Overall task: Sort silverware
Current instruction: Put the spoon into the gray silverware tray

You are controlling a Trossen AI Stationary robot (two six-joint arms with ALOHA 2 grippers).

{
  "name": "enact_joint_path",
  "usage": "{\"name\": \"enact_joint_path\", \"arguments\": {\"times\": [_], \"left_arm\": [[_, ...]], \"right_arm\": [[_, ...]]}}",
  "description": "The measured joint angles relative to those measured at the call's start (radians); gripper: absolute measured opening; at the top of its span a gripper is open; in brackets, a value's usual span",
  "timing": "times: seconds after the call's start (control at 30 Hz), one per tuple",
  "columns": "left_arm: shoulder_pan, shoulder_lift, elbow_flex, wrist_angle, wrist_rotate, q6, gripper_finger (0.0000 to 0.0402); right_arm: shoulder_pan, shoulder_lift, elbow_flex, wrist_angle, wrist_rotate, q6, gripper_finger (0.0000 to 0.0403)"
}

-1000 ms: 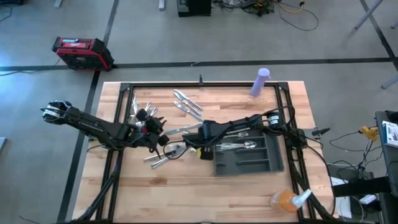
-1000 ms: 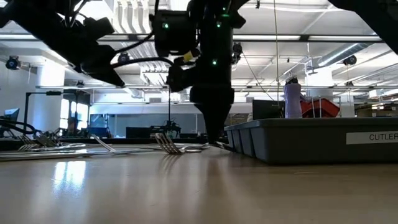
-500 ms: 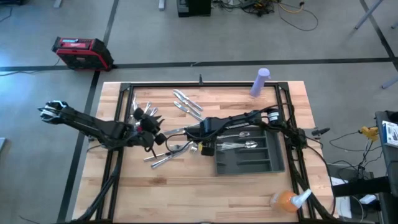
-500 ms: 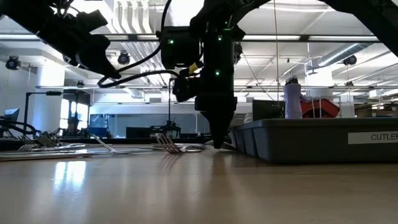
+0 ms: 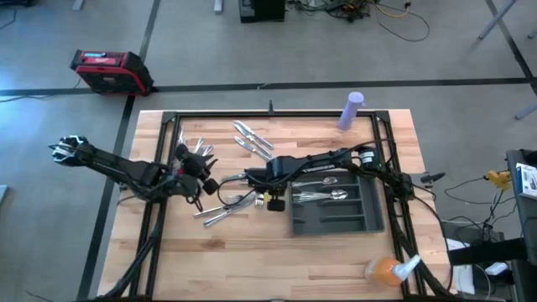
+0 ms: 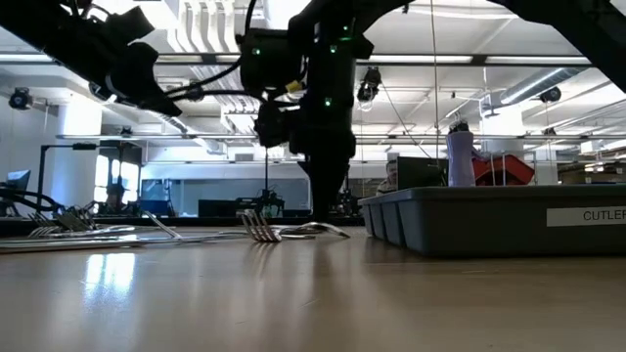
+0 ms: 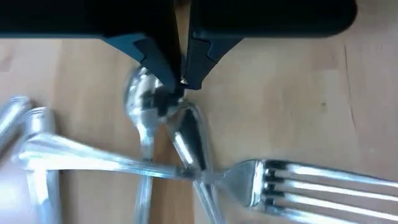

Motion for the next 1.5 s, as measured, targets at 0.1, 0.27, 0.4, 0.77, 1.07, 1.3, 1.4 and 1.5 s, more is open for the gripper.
{"name": "enact_joint_path", "arguments": {"times": [0.1, 0.27, 0.4, 0.77, 1.07, 1.3, 1.4, 1.5], "left_arm": [[0.0, -0.029, -0.029, 0.0, 0.0, -0.008, 0.0064], [0.0, -0.069, -0.071, 0.003, 0.0, -0.038, 0.0064], [0.0, -0.095, -0.115, 0.033, 0.001, -0.046, 0.0064], [0.0, -0.135, -0.177, 0.047, 0.003, -0.075, 0.0064], [0.0, -0.145, -0.177, 0.048, 0.003, -0.072, 0.0064], [0.0, -0.149, -0.177, 0.05, 0.004, -0.065, 0.0064], [-0.003, -0.142, -0.19, 0.111, 0.034, -0.012, 0.0064], [-0.006, -0.124, -0.232, 0.297, 0.15, 0.127, 0.0064]], "right_arm": [[0.0, -0.002, 0.009, 0.006, 0.009, -0.018, 0.0028], [-0.003, 0.002, 0.008, 0.052, 0.009, -0.015, 0.0098], [-0.019, 0.036, 0.003, 0.088, 0.002, 0.018, 0.015], [-0.072, 0.088, 0.007, 0.06, -0.109, 0.055, 0.0086], [-0.079, 0.076, 0.043, -0.007, -0.164, 0.055, 0.0005], [-0.054, 0.074, 0.194, -0.185, -0.126, 0.006, 0.0001], [-0.042, 0.074, 0.242, -0.251, -0.118, -0.018, 0.0], [-0.036, 0.073, 0.287, -0.311, -0.121, -0.064, 0.0001]]}}
